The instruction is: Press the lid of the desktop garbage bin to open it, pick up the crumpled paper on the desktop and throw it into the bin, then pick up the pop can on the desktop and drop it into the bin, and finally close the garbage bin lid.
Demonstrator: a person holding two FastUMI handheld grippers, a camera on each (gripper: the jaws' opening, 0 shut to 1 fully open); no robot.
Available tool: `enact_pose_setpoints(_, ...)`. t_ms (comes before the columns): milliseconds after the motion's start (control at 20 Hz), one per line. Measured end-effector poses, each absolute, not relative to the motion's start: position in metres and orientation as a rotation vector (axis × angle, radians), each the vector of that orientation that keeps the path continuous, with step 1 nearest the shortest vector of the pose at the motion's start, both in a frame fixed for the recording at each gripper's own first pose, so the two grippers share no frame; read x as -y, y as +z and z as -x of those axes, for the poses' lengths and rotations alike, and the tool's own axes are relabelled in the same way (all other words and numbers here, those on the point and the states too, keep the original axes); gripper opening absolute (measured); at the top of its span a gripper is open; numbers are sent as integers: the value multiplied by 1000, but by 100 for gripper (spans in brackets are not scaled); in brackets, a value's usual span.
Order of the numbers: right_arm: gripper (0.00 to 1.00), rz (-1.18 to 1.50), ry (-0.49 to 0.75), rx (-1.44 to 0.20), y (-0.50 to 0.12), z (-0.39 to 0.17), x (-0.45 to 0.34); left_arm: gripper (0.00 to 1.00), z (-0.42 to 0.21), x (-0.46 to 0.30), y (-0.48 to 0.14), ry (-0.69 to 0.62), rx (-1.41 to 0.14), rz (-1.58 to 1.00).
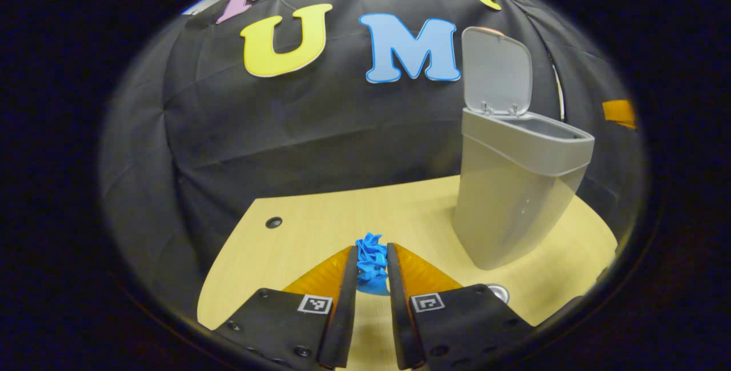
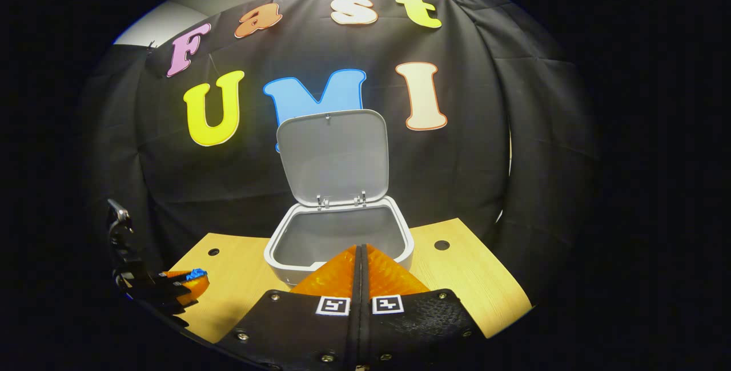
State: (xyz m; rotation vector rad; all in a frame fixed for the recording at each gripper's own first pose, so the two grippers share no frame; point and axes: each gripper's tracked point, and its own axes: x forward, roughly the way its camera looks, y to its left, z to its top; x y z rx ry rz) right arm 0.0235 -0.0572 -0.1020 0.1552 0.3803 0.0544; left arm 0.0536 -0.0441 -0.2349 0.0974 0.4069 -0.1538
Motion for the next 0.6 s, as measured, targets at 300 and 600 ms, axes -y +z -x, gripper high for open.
enact_pose_setpoints(300, 0, -172, 38, -383, -107, -22, 71, 36, -83, 89, -164, -219, -288, -77)
enact_pose_setpoints(600, 0, -190, 31, -385, -111, -20, 81, 44, -102, 139, -116, -295, -211, -83)
